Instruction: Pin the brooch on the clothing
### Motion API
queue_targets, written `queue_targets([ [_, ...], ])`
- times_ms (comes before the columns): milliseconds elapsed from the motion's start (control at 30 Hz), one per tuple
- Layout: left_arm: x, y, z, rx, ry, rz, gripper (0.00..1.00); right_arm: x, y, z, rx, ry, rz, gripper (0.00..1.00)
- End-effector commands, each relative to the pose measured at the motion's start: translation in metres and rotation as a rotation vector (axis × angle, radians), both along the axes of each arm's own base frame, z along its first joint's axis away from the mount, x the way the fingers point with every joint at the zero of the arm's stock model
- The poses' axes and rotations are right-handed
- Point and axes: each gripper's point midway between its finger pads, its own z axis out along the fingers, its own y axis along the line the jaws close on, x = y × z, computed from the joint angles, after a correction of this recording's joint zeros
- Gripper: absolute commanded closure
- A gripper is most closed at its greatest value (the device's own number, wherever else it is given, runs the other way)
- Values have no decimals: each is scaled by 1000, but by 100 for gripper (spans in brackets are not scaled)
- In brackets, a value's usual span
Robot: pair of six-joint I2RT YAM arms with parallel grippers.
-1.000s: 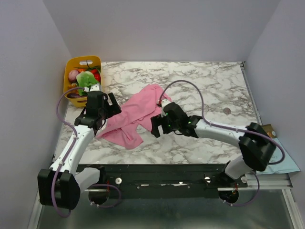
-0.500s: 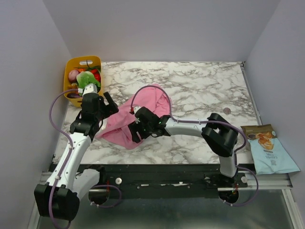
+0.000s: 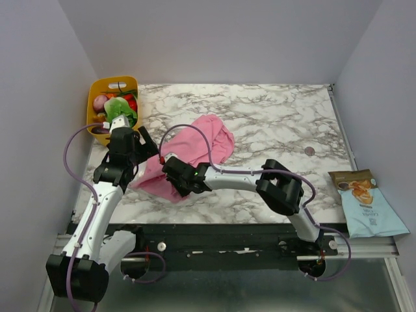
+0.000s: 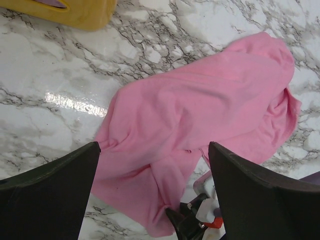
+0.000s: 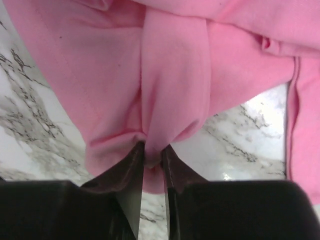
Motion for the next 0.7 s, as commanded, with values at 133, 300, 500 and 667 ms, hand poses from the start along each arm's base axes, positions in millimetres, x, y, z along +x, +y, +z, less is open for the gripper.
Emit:
queue_targets([
  [133,-4,8,12,18,-19,27,1,6,-69,-9,-225,-75,-88,99],
  [300,-3,3,6,11,-2,-4,1,36,-94,46,-87,-102,-182,99],
  [500,3,-28,-3,-66,12,-154,1,79,-162,110,88,-147,-329,99],
  [667,6,-75,-26,-130,61,-297,1,98,-212,116,80,-172,-422,99],
])
